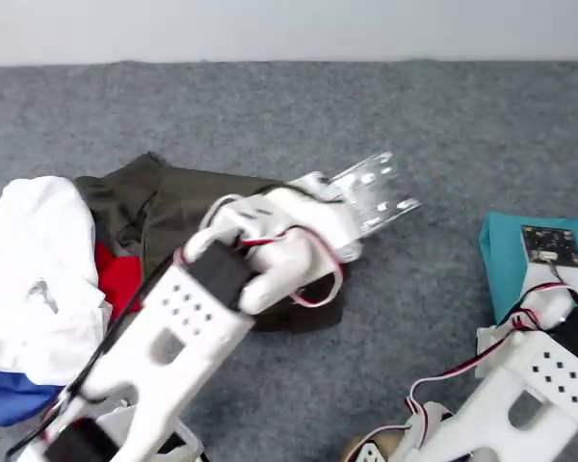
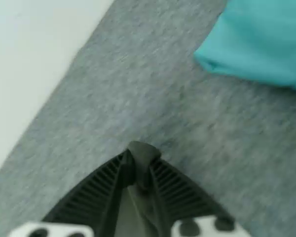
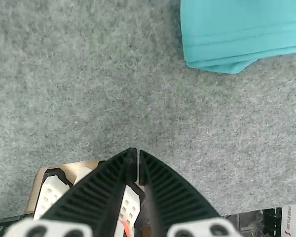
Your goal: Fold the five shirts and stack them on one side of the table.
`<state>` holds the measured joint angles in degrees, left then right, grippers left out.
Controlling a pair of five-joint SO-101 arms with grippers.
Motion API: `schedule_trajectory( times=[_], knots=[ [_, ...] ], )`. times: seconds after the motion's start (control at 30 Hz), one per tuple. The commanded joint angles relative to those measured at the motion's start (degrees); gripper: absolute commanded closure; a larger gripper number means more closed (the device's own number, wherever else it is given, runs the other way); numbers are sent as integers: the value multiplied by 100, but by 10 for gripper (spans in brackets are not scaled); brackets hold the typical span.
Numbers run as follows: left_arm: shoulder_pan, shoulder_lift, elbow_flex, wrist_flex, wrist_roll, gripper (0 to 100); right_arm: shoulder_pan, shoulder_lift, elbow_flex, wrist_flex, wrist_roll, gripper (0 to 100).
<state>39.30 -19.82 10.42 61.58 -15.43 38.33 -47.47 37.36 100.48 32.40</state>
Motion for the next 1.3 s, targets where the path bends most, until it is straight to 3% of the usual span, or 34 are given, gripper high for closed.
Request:
schedule_trajectory(
  times=[0.0,0.27,0.4,0.53,0.77,1.03,1.27],
  knots=[
    [18,369,-1112,431,475,869,-57,-110,-44,224,-35,989],
    [-1152,738,-2527,1890,563,811,-198,-66,-44,145,-26,988],
    [-1688,738,-2642,2752,18,815,-681,-66,-44,154,-44,989],
    [-1732,791,-2607,3613,-290,815,-1024,-66,-44,154,-53,988],
    [-2207,791,-2000,3648,-404,813,-1499,-48,-18,145,-62,987],
    [-4369,651,-1771,3912,-651,815,-3178,31,-79,145,-70,987],
    [-6760,158,-1745,3877,-1371,815,-5297,1727,-1319,48,-721,986]
  ],
)
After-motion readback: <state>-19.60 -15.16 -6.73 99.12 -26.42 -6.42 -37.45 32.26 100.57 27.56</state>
